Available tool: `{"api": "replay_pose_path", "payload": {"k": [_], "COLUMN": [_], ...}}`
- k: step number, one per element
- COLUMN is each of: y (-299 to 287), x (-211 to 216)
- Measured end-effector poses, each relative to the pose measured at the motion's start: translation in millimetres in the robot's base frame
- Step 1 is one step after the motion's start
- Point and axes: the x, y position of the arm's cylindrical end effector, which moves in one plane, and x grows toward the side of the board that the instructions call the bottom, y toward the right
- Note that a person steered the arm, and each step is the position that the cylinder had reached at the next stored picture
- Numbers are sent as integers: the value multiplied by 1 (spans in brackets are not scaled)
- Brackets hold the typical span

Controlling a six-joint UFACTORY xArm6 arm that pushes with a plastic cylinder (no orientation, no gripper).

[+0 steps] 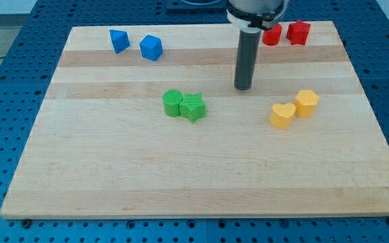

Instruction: Move blue triangle to the top right of blue cube

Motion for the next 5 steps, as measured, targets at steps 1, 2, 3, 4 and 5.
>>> {"api": "replay_pose_path", "payload": {"k": [1, 2, 3, 4, 5], "y": [-11, -14, -74, -166, -261], "x": [-27, -47, -53, -49, -58]}}
